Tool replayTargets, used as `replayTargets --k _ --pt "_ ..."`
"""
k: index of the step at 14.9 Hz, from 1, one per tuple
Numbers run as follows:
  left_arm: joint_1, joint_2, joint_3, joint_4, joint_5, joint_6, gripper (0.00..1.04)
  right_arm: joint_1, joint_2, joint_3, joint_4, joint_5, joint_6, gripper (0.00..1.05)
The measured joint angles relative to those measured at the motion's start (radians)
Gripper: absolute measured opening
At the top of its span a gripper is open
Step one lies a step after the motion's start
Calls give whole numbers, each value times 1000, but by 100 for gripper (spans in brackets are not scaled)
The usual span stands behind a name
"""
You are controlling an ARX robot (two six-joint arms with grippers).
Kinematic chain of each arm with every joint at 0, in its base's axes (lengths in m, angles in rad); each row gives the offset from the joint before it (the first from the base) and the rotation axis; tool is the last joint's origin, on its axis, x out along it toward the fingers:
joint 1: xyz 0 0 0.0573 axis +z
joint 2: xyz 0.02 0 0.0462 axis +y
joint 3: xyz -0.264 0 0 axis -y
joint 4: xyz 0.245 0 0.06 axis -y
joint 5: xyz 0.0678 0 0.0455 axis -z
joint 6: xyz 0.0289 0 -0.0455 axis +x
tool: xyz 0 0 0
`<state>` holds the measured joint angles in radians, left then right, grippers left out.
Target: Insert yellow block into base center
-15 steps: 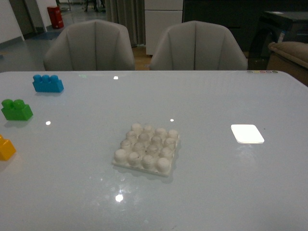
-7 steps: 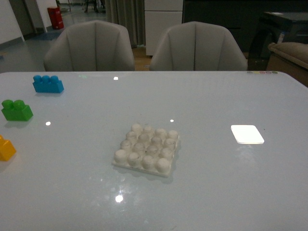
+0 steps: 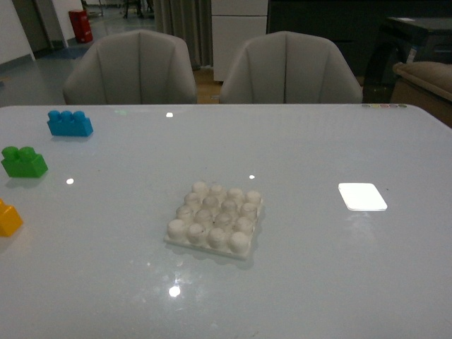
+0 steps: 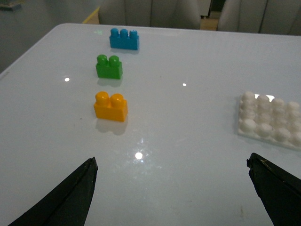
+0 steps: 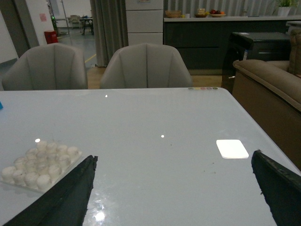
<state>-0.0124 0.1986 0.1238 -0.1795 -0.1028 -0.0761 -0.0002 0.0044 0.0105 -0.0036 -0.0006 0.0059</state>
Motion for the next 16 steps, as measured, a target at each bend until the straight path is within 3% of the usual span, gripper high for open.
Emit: replayTargets --k 4,8,11,16 --pt "93 200 56 251 116 9 98 0 0 0 0 1 0 98" --pt "261 811 259 715 339 86 98 0 0 0 0 0 0 98" --pt "335 1220 499 768 432 130 98 0 0 0 0 1 0 98" --pt "349 1644 691 790 439 218 98 0 0 0 0 1 0 98"
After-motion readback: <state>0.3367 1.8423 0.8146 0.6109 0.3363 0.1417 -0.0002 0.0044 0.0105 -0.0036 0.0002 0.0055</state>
